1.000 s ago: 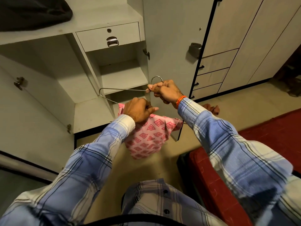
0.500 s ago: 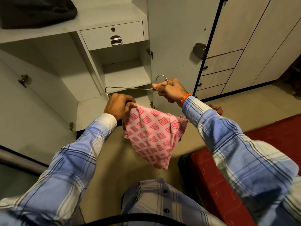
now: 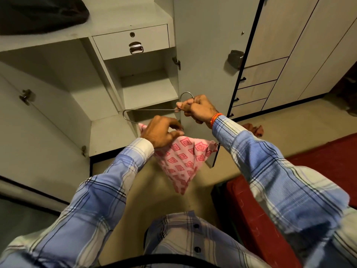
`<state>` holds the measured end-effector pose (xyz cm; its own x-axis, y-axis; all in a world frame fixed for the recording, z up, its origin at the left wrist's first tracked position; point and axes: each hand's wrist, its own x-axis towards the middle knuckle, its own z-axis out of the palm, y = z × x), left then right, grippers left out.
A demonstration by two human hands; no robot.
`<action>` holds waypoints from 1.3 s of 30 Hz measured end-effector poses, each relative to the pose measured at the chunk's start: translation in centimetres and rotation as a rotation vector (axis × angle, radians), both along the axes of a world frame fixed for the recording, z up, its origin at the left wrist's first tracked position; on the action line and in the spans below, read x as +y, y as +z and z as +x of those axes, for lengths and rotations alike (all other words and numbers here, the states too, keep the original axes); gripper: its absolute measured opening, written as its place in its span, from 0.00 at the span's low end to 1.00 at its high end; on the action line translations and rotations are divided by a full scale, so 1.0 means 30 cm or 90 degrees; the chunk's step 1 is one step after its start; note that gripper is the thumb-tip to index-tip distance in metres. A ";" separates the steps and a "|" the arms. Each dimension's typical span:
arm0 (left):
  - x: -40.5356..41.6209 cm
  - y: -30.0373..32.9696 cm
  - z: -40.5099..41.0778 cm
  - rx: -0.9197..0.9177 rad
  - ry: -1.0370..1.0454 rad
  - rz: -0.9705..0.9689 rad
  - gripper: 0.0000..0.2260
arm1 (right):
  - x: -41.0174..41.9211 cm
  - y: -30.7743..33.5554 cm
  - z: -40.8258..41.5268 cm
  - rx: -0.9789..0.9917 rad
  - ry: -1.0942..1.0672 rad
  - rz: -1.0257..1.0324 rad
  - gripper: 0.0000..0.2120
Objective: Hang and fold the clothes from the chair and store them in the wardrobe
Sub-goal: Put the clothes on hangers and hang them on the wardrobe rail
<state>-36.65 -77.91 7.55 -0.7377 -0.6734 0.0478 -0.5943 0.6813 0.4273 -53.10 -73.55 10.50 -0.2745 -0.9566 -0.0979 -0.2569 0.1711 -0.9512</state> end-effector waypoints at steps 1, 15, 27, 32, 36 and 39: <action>0.016 0.002 -0.015 -0.006 -0.036 0.019 0.12 | -0.001 0.002 -0.002 -0.005 0.000 -0.003 0.09; 0.076 -0.068 -0.101 0.042 -0.029 -0.016 0.13 | -0.006 0.043 0.021 0.017 0.004 -0.042 0.12; 0.104 -0.074 -0.128 0.083 -0.108 -0.010 0.11 | -0.030 0.033 0.057 0.048 0.024 -0.030 0.12; 0.126 -0.067 -0.135 0.103 -0.054 -0.037 0.12 | -0.040 0.037 0.075 0.041 0.024 -0.044 0.13; 0.134 -0.066 -0.149 0.069 -0.044 -0.063 0.13 | -0.039 0.039 0.076 0.075 0.039 -0.054 0.12; 0.122 -0.081 -0.146 0.028 -0.071 -0.113 0.18 | -0.035 0.033 0.064 0.076 0.033 -0.054 0.12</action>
